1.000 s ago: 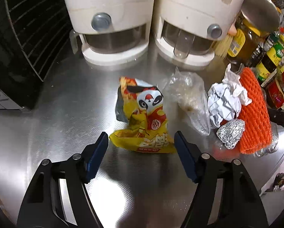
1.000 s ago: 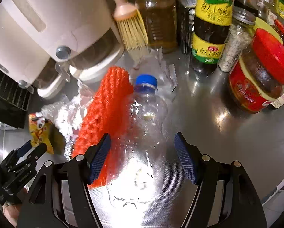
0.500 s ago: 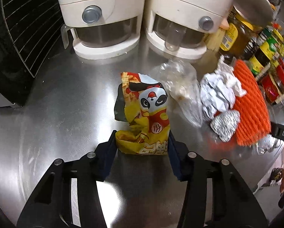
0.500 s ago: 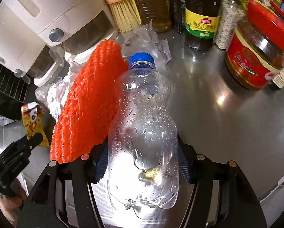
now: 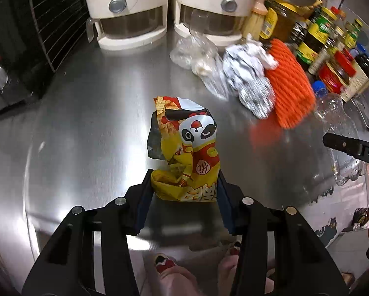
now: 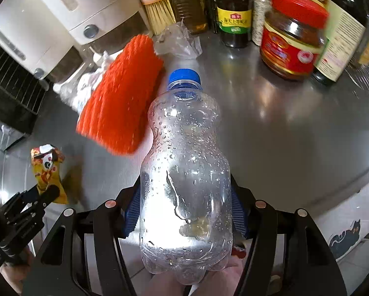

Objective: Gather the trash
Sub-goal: 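Carry both items over the bin and open both tools to drop them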

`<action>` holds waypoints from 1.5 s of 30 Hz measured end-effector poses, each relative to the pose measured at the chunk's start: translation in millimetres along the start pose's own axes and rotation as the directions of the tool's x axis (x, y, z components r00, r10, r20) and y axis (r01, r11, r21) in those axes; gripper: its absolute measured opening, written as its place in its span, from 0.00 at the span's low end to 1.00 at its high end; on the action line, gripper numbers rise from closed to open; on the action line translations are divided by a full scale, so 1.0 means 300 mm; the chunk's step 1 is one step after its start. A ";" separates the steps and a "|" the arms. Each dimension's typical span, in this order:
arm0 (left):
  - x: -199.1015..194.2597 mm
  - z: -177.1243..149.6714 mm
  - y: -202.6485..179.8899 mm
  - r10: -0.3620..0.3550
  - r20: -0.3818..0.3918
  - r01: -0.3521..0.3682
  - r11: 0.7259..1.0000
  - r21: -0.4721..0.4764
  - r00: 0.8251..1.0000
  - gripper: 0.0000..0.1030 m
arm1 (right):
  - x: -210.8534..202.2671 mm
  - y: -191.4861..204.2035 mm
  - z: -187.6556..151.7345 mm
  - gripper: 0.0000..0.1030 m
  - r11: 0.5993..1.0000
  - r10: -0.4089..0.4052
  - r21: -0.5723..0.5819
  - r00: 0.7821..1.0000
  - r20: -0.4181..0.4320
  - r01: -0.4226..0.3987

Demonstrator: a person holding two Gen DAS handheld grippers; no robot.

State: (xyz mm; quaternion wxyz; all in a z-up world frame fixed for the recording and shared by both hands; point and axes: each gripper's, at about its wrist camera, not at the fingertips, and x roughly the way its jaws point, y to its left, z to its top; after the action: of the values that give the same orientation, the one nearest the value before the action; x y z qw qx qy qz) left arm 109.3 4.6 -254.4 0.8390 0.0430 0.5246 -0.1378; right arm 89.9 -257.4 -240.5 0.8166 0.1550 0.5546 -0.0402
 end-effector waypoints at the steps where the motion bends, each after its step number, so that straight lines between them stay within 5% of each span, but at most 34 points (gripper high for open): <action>1: -0.010 -0.018 -0.004 0.000 0.001 0.000 1.000 0.001 1.000 0.44 | -0.007 -0.001 -0.015 0.61 1.000 0.002 -0.003 1.000 0.002 -0.002; 25: -0.150 -0.481 -0.101 -0.015 -0.068 0.013 0.999 -0.039 0.998 0.44 | -0.076 -0.012 -0.518 0.61 0.998 0.045 -0.049 0.998 -0.053 -0.048; 36: 0.040 -0.617 -0.137 -0.036 -0.212 0.024 0.998 -0.062 0.977 0.44 | 0.106 -0.041 -0.636 0.61 0.998 0.019 -0.064 0.993 -0.115 -0.027; 45: 0.327 -0.664 -0.146 -0.061 -0.316 0.041 0.997 -0.070 0.947 0.44 | 0.381 -0.063 -0.656 0.61 0.999 0.041 -0.021 0.974 -0.224 -0.047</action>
State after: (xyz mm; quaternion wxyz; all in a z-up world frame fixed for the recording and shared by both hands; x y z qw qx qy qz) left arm -35.4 -12.4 -427.7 0.7406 0.0247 0.6580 -0.1340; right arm -46.9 -204.5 -415.5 0.7516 0.1600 0.6399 0.0029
